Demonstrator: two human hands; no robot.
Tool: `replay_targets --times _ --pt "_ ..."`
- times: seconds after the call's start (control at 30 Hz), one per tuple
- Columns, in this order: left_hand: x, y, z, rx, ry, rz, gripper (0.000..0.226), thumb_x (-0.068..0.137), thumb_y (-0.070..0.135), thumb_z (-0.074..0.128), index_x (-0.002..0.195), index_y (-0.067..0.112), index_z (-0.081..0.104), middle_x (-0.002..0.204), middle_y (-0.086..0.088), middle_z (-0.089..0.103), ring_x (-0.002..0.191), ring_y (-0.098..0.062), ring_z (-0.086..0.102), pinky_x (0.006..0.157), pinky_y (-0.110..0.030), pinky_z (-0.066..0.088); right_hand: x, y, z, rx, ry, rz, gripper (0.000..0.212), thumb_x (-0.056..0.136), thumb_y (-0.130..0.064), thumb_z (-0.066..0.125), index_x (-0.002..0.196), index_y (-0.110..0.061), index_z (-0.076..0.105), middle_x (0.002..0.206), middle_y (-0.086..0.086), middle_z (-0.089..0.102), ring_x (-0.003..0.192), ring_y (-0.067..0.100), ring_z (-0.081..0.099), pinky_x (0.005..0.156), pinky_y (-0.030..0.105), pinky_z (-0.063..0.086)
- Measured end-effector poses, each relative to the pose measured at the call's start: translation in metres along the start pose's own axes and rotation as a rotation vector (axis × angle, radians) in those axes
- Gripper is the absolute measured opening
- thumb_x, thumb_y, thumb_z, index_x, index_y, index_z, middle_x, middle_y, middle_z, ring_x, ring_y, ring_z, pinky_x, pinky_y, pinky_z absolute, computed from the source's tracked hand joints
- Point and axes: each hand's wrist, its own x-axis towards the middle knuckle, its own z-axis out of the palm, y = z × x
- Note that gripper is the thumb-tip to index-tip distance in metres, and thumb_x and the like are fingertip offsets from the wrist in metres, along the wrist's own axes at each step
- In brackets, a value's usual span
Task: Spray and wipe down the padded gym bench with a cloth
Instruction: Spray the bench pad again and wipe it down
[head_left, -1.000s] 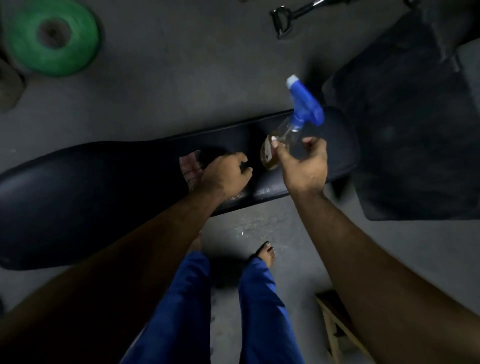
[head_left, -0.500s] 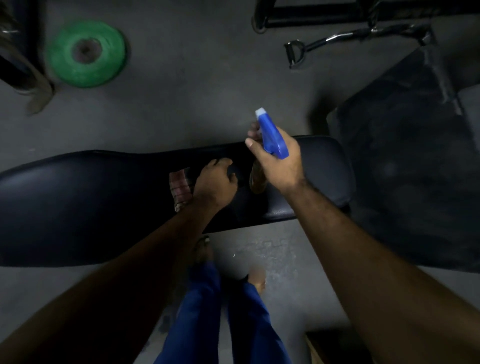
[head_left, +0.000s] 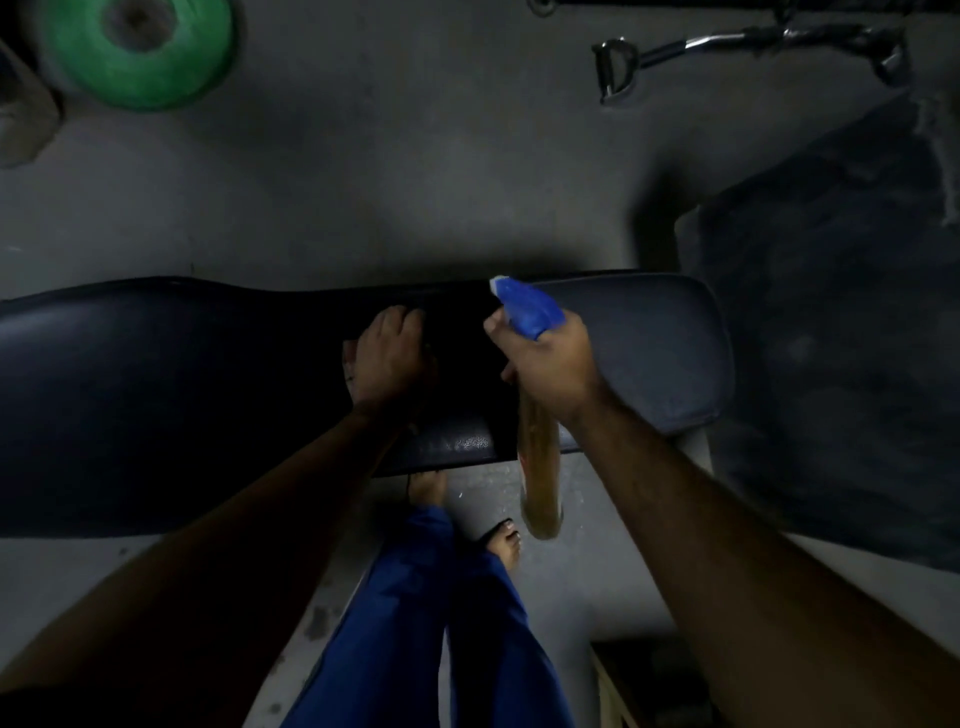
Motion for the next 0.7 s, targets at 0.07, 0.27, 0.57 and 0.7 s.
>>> replay_targets --times 0.07,0.27,0.57,0.7 --pt "0.006 -0.008 0.012 -0.012 -0.026 0.041 0.047 0.08 0.028 0.045 0.117 0.003 0.06 0.123 -0.021 0.06 0.116 -0.038 0.056 0.094 -0.047 0.046 0.005 0.004 0.011 -0.026 -0.003 0.05 0.015 0.084 -0.026 0.077 0.074 -0.023 0.066 0.058 -0.011 0.062 0.048 0.009 0.059 0.053 0.031 0.053" --pt "0.001 -0.018 0.035 0.089 -0.094 0.099 0.069 0.085 0.046 0.053 0.138 0.002 0.046 0.146 -0.023 0.042 0.139 -0.037 0.036 0.113 -0.047 0.029 0.013 0.0 0.027 -0.281 -0.054 0.107 0.021 0.088 -0.042 0.07 0.094 -0.022 0.067 0.081 -0.002 0.068 0.077 0.022 0.068 0.071 0.034 0.055" --pt "-0.004 0.002 0.042 0.179 -0.086 0.13 0.069 0.088 0.042 0.039 0.14 -0.003 0.041 0.148 -0.026 0.038 0.141 -0.037 0.031 0.118 -0.049 0.019 -0.005 0.011 0.022 -0.391 0.025 0.166 0.026 0.09 -0.041 0.067 0.095 -0.015 0.068 0.082 0.003 0.064 0.079 0.025 0.065 0.065 0.028 0.045" --pt "-0.013 0.027 0.058 0.074 -0.071 0.125 0.068 0.089 0.04 0.026 0.139 -0.002 0.044 0.147 -0.025 0.04 0.141 -0.037 0.032 0.117 -0.048 0.022 -0.006 0.028 0.011 -0.268 -0.003 0.179 0.018 0.086 -0.042 0.07 0.09 -0.025 0.066 0.086 0.003 0.072 0.081 0.025 0.07 0.075 0.041 0.059"
